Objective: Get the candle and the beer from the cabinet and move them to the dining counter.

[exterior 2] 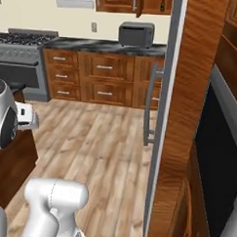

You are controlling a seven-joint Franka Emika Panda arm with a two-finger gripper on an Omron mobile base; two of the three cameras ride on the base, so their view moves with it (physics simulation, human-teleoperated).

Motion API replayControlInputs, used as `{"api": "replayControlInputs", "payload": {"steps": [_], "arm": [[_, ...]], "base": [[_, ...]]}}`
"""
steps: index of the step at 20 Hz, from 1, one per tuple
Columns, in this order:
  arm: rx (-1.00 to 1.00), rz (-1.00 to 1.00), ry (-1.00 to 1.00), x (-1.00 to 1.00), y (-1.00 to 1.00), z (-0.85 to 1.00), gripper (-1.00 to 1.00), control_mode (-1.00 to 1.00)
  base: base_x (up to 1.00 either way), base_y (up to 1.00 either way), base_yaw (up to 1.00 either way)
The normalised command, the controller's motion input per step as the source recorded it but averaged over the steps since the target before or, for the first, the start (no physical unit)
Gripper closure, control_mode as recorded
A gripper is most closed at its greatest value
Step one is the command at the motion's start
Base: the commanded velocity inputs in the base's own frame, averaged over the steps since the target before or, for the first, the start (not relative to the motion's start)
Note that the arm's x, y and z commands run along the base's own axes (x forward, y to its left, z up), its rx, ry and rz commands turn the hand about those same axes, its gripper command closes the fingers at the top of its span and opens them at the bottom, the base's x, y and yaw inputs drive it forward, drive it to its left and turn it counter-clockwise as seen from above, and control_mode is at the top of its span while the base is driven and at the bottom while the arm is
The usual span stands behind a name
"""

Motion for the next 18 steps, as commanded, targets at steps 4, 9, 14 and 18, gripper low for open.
{"api": "replayControlInputs", "payload": {"steps": [4, 9, 14, 18], "arm": [[0.00, 0.00, 0.00, 0.00, 0.00, 0.00, -1.00, 1.00], [0.00, 0.00, 0.00, 0.00, 0.00, 0.00, -1.00, 1.00], [0.00, 0.00, 0.00, 0.00, 0.00, 0.00, -1.00, 1.00], [0.00, 0.00, 0.00, 0.00, 0.00, 0.00, -1.00, 1.00]], "base": [[1.00, 0.09, -0.01], [1.00, 0.16, -0.05], [1.00, 0.18, -0.12], [1.00, 0.30, -0.18]]}}
